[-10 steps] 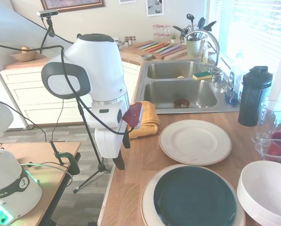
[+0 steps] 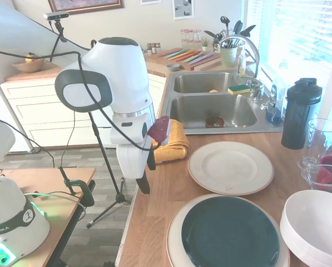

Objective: Wipe the white plate in clockwise motion

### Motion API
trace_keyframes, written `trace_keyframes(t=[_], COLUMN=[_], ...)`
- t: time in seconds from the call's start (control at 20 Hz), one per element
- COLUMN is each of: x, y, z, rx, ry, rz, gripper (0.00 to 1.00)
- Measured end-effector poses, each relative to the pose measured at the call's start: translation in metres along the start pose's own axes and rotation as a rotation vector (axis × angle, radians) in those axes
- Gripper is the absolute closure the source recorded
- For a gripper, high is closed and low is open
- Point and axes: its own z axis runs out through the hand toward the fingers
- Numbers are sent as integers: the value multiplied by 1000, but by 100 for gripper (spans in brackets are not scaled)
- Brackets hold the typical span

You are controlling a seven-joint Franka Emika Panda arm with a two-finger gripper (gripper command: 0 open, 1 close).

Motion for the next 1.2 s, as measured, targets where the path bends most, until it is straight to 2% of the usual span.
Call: trace_keyframes(t=[0.25, 0.6, 0.9, 1.2], x=[-17, -51, -95, -136], y=[-28, -73, -110, -135], z=[-19, -39, -47, -47], rx=[17, 44, 66, 62], ry=[12, -7, -15, -13], rz=[-22, -28, -41, -84], gripper=[0, 0, 0, 0])
